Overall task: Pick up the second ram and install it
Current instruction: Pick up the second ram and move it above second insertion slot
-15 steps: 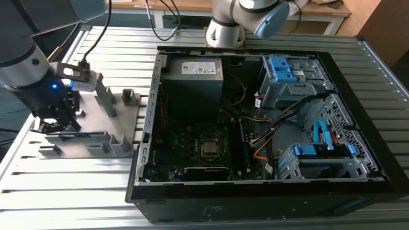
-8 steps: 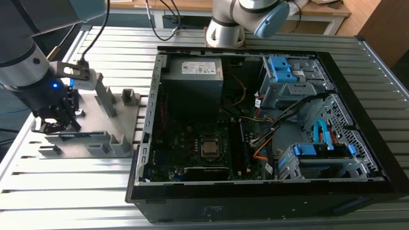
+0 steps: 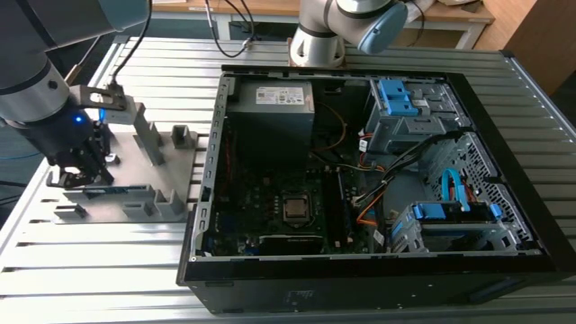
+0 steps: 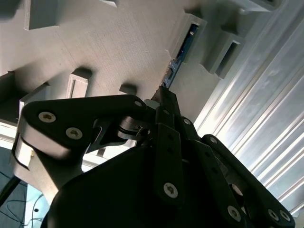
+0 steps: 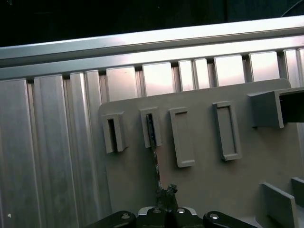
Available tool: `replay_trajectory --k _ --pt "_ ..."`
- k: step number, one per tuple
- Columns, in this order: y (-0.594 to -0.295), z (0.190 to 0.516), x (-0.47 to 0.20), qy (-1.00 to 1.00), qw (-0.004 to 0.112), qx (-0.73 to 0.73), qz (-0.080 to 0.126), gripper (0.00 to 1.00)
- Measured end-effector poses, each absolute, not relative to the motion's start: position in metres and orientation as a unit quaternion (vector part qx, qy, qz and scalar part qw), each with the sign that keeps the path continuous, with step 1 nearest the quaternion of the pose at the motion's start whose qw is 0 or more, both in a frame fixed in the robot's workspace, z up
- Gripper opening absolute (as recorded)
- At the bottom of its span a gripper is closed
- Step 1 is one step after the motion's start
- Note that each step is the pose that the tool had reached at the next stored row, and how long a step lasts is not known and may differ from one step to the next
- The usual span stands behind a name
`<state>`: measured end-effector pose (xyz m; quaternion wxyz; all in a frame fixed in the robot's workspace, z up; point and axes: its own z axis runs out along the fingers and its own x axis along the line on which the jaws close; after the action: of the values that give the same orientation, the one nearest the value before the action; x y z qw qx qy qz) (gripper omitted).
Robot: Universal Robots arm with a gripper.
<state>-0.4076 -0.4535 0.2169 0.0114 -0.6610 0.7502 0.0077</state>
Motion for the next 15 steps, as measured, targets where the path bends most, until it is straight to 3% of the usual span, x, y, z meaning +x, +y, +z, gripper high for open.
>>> replay_trajectory --k 15 --pt "-0.4535 0.2169 -0.4076 0.716 0.011 -0.698 0.008 0.10"
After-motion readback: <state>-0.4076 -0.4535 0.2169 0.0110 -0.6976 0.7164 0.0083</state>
